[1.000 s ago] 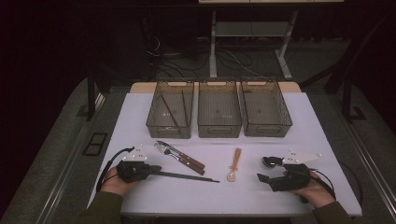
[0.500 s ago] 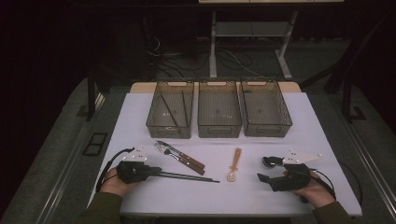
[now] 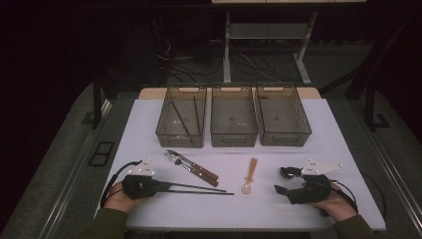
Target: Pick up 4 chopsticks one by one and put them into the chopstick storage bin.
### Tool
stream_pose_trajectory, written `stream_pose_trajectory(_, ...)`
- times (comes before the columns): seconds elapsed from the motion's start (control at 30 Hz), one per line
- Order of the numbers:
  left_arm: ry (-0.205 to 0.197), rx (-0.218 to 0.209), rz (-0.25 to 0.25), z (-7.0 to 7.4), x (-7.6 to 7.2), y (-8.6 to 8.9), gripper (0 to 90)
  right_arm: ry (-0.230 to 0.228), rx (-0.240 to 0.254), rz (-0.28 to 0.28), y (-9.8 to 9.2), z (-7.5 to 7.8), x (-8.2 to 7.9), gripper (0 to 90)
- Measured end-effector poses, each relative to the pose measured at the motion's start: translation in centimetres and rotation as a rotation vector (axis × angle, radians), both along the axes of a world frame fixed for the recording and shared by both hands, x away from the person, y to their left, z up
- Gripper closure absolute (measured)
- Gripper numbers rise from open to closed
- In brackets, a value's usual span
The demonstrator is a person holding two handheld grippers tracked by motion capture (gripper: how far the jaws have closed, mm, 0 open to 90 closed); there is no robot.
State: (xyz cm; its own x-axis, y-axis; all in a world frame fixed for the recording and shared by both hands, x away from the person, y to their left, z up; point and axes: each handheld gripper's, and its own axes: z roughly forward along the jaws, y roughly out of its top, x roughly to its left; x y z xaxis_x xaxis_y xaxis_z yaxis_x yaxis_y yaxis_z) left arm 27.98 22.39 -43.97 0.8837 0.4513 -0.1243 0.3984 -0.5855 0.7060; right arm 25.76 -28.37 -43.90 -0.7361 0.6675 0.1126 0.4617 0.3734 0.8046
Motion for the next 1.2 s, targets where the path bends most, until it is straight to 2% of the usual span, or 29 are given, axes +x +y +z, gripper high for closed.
stream_pose_trajectory(0.2,-0.037,-0.035,-0.067,0.4,-0.2,-1.3,74.8,-0.001,-0.003,0.001,0.1,0.0,0.0,18.0)
stream_pose_trajectory(0.43,-0.042,-0.048,-0.152,0.5,-0.1,-3.7,74.4,-0.002,-0.002,0.005,0.1,0.0,0.0,18.0)
stream_pose_trajectory(0.63,-0.047,-0.013,-0.217,0.2,0.3,-5.8,75.0,0.001,-0.003,0.006,0.1,-0.1,0.0,18.0)
stream_pose_trajectory(0.77,-0.043,0.009,-0.235,0.0,0.6,-6.8,76.2,0.001,-0.003,0.008,0.1,-0.1,0.0,18.0)
stream_pose_trajectory(0.97,-0.036,0.048,-0.248,-0.5,0.8,-7.2,79.1,0.001,-0.004,0.008,0.1,-0.1,0.0,18.0)
stream_pose_trajectory(1.2,-0.033,0.051,-0.260,-0.5,0.7,-7.0,79.6,-0.003,-0.002,0.008,0.1,-0.1,0.0,18.0)
